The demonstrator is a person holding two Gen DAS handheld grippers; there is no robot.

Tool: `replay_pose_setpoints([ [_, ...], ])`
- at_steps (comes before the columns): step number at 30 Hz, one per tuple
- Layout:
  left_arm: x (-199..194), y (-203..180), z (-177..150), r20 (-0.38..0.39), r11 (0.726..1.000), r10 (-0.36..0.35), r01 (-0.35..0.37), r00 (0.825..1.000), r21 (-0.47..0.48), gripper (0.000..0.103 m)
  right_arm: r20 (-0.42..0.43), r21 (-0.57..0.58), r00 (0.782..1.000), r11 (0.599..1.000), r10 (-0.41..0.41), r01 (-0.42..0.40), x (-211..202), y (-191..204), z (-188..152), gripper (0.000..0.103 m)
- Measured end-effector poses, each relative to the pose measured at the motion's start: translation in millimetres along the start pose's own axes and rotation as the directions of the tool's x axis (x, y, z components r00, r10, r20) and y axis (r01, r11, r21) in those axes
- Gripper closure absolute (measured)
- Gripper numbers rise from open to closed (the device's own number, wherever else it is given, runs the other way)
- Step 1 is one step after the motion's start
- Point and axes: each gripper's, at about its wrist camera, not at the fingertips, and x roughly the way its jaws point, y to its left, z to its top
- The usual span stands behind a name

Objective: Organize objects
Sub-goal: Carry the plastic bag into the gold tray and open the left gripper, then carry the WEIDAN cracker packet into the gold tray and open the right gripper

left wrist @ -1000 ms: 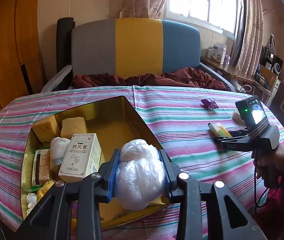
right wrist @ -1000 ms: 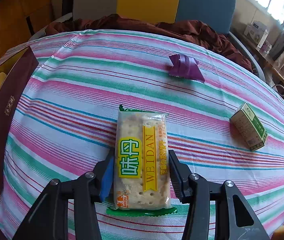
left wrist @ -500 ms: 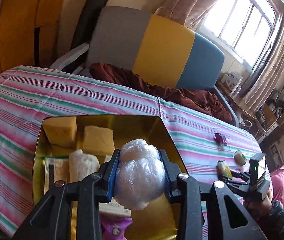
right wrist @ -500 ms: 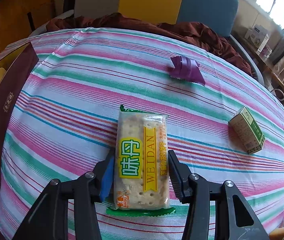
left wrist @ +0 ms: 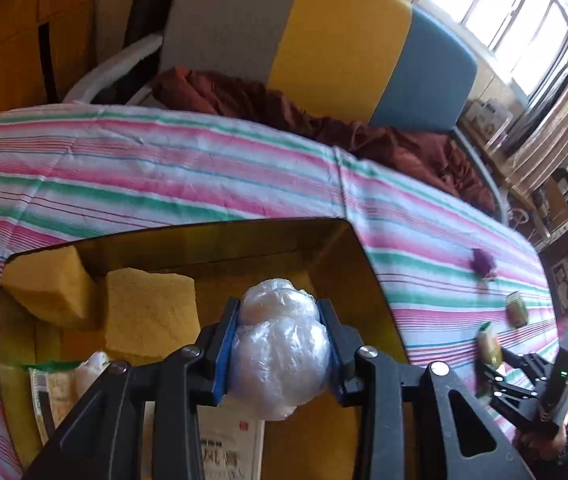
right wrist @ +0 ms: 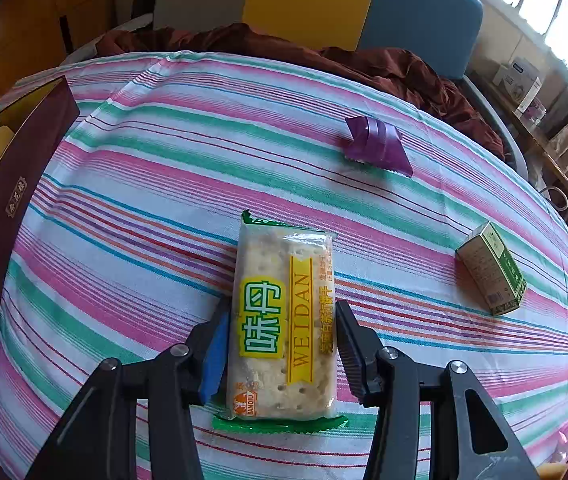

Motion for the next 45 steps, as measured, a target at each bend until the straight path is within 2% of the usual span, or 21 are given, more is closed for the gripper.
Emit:
replay_pose_setpoints([
  [4, 20, 7, 4, -0.059, 0.999, 0.03, -0.031, 0.998, -0.02, 0.06, -0.001, -0.003, 1.0, 1.0, 0.001, -0.001, 1, 0, 0, 0.053],
  [9, 22, 11, 3, -0.061, 0.997, 0.077, -0.078, 0.995, -0.007, 0.058, 0.0, 0.002, 1.0, 1.0, 0.011, -0.011, 3, -1, 2, 0.053],
  [12, 9, 9, -2, -0.026, 0.996, 0.085, -0.086, 0.996, -0.007, 0.058, 0.001, 0.001, 1.0, 1.0, 0.011, -0.011, 4, -1, 2, 0.053],
  [16, -29, -5, -16, 0.091, 0.991, 0.12, -0.124, 0.989, 0.041, 0.058, 0.001, 0.005, 1.0, 1.0, 0.015, -0.015, 5, -2, 2, 0.054],
  [19, -57, -19, -38, 0.173, 0.988, 0.121, -0.136, 0.978, 0.075, 0.058, 0.003, 0.0, 1.0, 1.0, 0.011, -0.011, 5, -2, 3, 0.054],
  [22, -79, -26, -65, 0.222, 0.984, 0.126, -0.15, 0.967, 0.098, 0.058, 0.006, -0.001, 1.0, 1.0, 0.009, -0.009, 5, -1, 3, 0.055],
  [29, -112, -29, -115, 0.28, 0.976, 0.167, -0.2, 0.945, 0.091, 0.058, 0.014, -0.002, 1.0, 1.0, -0.004, 0.004, 4, 1, 2, 0.056],
  [36, -132, -27, -144, 0.317, 0.967, 0.194, -0.235, 0.928, 0.096, 0.058, 0.005, 0.038, 1.0, 0.999, -0.006, 0.006, 3, 0, 1, 0.056],
  [45, -131, -14, -164, 0.294, 0.977, 0.175, -0.203, 0.94, 0.07, 0.058, -0.037, 0.097, 0.998, 0.994, -0.052, 0.055, -5, 10, -4, 0.056],
])
